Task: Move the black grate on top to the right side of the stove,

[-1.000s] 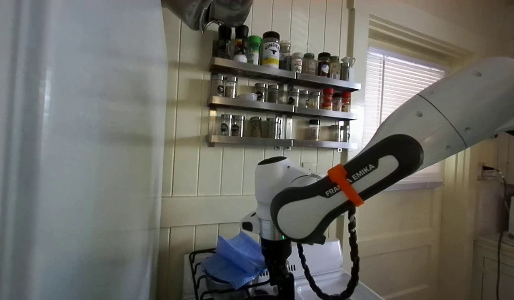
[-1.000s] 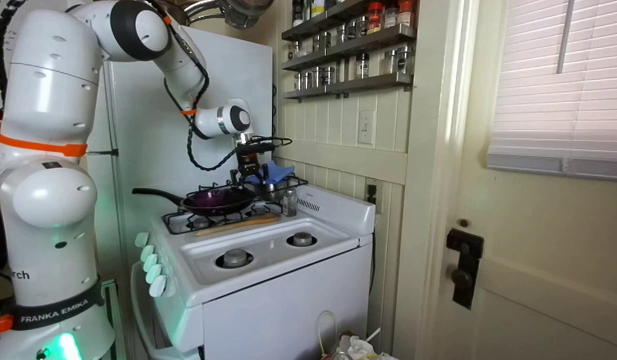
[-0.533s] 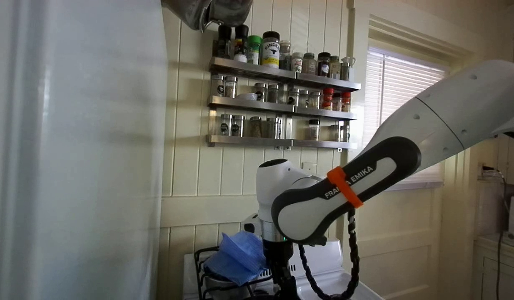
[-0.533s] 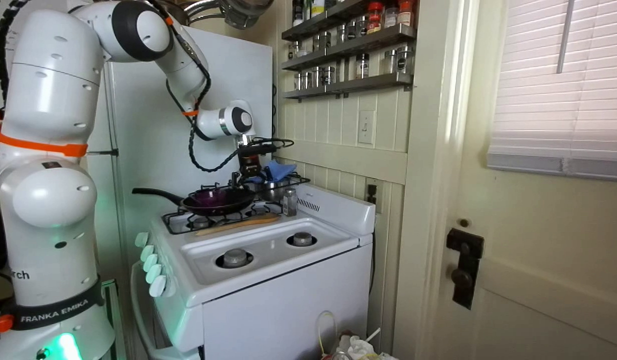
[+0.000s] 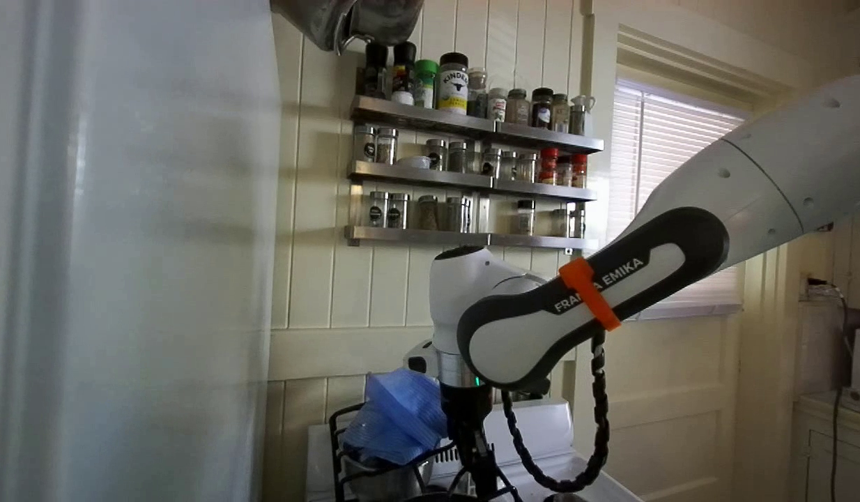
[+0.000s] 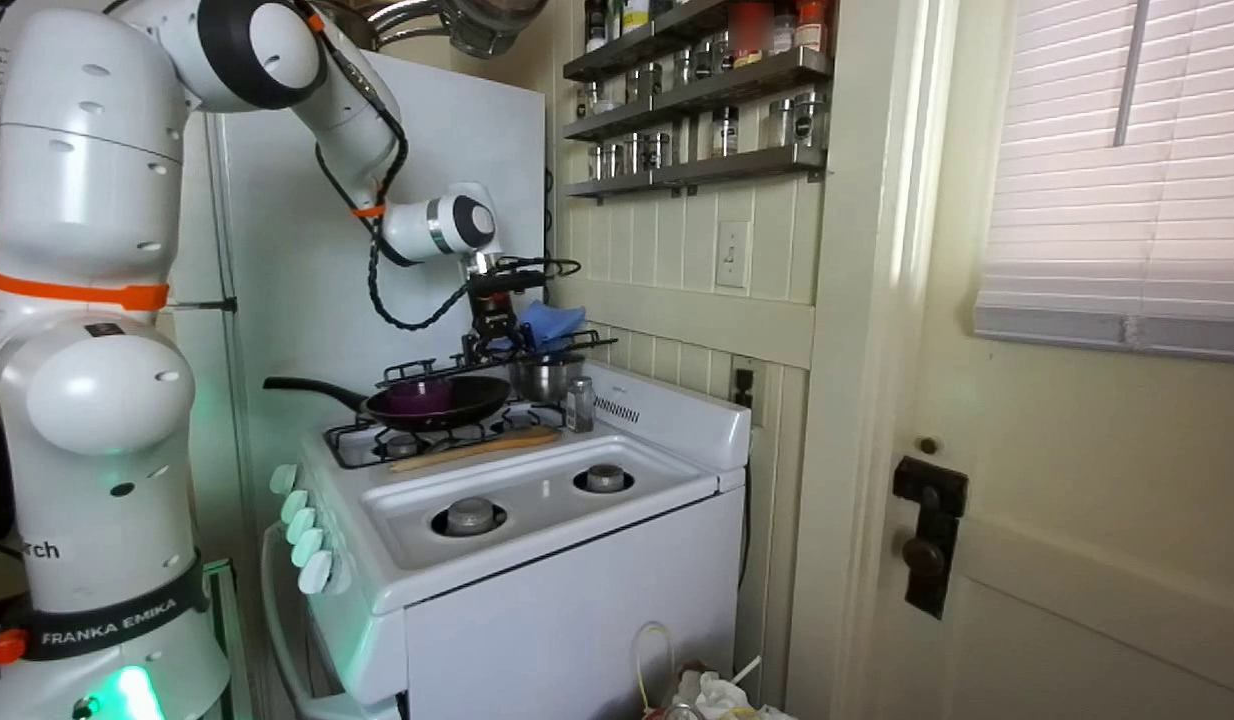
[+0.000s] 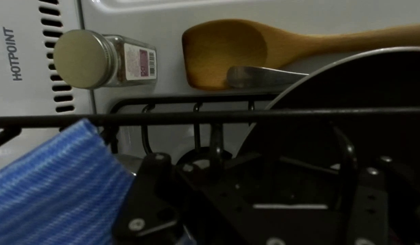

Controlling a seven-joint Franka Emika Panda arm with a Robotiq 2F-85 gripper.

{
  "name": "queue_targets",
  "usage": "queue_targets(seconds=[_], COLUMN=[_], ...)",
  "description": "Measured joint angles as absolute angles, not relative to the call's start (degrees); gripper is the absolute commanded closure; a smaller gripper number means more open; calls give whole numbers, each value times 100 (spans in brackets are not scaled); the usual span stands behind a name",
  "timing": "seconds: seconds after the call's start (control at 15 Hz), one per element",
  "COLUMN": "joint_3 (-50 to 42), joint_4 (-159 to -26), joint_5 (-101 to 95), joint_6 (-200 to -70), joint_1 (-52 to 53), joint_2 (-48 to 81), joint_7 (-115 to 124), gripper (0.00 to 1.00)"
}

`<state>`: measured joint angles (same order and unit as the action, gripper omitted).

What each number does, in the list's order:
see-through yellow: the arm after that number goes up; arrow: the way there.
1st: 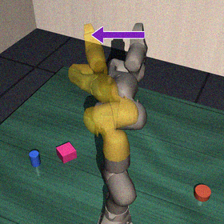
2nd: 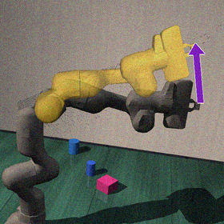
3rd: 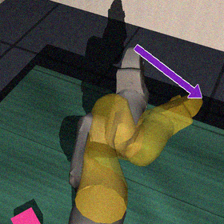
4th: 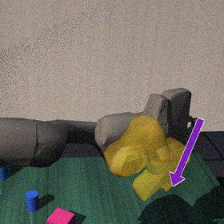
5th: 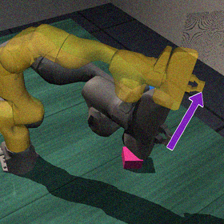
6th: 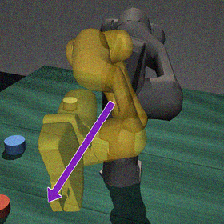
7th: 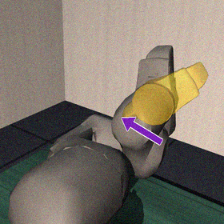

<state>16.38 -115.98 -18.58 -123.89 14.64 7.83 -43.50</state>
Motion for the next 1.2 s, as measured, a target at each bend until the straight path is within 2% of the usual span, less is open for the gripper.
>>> queue_targets(seconds=[0.67, 1.2], joint_3=[1530, 1145], joint_4=[-12101, -12496], joint_5=[-1692, -937], joint_6=[-12392, -12332], joint_1=[1397, 1334], joint_2=[96, -696], joint_7=[-4470, -5692], gripper=[100, 100])
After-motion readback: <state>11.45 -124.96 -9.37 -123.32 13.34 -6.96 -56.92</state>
